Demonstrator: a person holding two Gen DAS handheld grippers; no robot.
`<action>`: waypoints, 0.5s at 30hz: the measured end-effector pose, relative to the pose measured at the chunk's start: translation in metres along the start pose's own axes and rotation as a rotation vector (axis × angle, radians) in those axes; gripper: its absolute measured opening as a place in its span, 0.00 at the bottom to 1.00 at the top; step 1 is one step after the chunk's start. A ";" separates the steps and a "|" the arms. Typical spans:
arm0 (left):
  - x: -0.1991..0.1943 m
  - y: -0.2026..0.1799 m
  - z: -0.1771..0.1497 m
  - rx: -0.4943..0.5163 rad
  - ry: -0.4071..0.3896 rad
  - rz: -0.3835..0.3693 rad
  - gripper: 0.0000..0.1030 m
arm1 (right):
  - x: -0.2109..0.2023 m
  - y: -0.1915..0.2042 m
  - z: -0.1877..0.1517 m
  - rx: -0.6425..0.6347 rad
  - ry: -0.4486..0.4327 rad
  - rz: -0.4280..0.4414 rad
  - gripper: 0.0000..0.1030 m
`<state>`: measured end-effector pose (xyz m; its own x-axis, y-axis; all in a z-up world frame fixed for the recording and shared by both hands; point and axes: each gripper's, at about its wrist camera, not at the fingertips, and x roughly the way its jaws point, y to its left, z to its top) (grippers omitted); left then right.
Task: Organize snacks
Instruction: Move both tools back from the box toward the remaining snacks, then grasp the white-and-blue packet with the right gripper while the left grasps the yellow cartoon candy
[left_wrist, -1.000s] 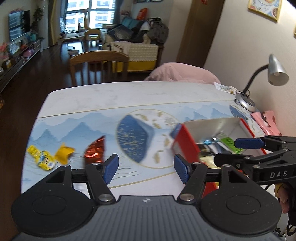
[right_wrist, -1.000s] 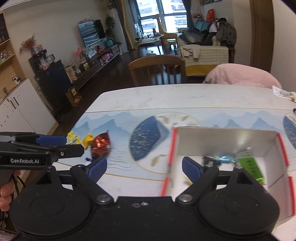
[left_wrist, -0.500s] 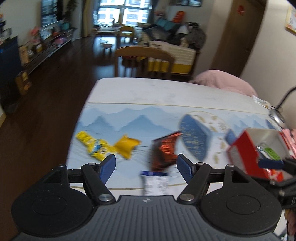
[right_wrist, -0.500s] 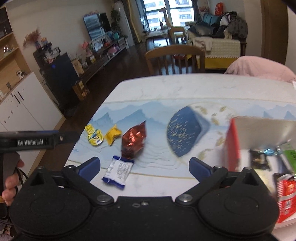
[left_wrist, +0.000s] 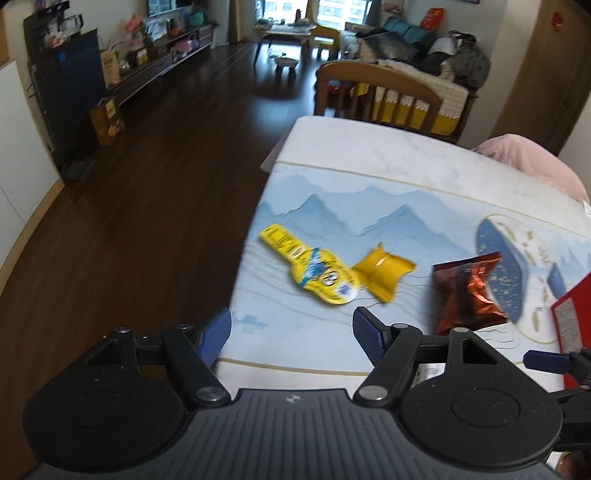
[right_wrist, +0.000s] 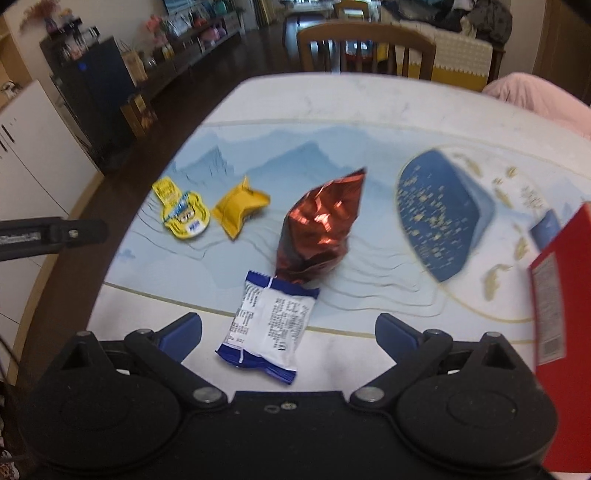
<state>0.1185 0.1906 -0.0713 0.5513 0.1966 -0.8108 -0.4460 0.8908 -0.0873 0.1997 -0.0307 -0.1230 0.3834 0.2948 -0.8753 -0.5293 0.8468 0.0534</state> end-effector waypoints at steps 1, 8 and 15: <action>0.001 0.003 0.000 -0.003 0.004 0.005 0.70 | 0.008 0.002 0.001 0.005 0.015 -0.011 0.97; 0.020 0.011 0.006 -0.039 0.042 0.016 0.70 | 0.037 0.009 0.001 0.031 0.091 -0.061 0.88; 0.051 0.010 0.028 -0.153 0.115 0.002 0.70 | 0.043 0.017 0.004 -0.029 0.110 -0.078 0.77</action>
<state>0.1619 0.2207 -0.0972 0.4701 0.1425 -0.8710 -0.5538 0.8161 -0.1654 0.2098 -0.0018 -0.1581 0.3400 0.1774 -0.9236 -0.5234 0.8516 -0.0291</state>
